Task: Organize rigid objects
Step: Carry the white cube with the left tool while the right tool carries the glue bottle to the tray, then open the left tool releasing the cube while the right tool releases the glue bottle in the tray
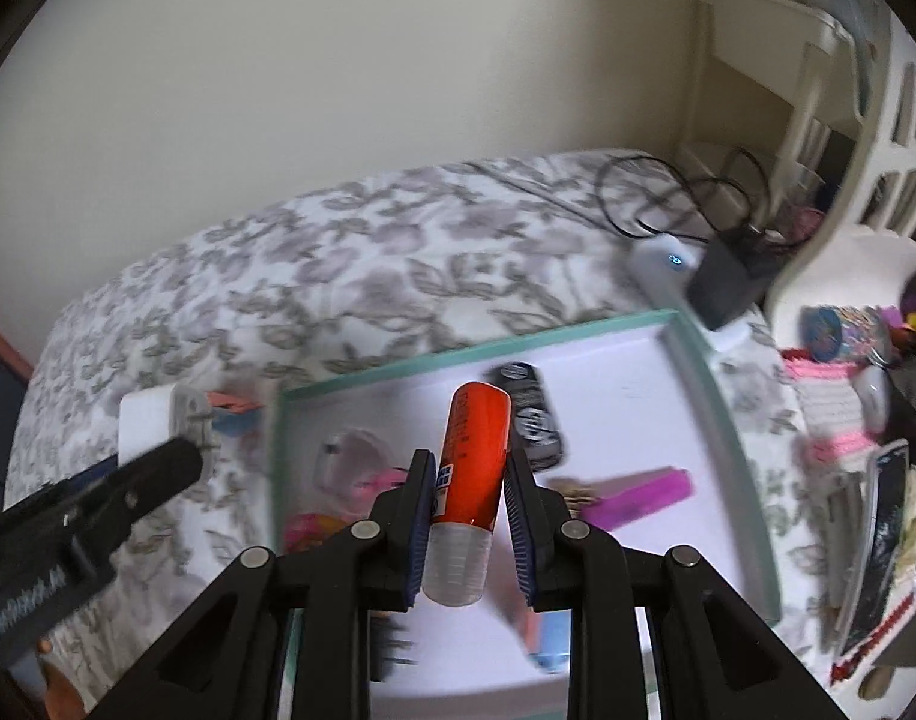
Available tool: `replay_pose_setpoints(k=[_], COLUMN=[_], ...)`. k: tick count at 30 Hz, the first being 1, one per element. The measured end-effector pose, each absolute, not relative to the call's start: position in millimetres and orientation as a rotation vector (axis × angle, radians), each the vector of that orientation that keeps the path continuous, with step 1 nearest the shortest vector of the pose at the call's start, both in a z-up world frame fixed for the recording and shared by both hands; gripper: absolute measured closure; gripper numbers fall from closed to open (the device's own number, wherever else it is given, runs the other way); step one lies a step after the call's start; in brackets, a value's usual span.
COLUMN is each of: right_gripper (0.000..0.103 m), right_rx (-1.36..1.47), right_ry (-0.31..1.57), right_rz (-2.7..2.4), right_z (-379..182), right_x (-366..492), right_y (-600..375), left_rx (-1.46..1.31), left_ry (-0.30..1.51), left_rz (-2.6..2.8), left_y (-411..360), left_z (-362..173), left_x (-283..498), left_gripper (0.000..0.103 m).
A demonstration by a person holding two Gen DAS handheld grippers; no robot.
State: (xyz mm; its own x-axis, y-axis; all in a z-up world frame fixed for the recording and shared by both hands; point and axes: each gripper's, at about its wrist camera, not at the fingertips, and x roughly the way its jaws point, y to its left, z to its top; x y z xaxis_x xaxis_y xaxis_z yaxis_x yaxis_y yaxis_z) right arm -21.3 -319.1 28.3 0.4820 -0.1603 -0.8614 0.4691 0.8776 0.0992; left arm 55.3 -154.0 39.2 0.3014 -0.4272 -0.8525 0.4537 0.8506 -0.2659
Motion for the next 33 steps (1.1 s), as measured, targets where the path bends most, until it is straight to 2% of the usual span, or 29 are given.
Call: replay_pose_setpoints(k=[12, 23, 33], right_gripper=[0.078, 0.078, 0.077], right_rx=[0.411, 0.398, 0.374], right_ry=[1.121, 1.153, 1.151], right_rz=[-0.447, -0.448, -0.456], right_z=[-10, -17, -12], right_x=[-32, -30, -28], right_y=[-354, -354, -351], left_rx=[0.186, 0.208, 0.178], left_ry=[1.188, 1.230, 1.213], left_rz=[-0.641, -0.621, -0.620], left_y=[-209, -212, -207], left_z=[7, -8, 1], left_x=[25, 24, 28], left_gripper=[0.055, 0.055, 0.056])
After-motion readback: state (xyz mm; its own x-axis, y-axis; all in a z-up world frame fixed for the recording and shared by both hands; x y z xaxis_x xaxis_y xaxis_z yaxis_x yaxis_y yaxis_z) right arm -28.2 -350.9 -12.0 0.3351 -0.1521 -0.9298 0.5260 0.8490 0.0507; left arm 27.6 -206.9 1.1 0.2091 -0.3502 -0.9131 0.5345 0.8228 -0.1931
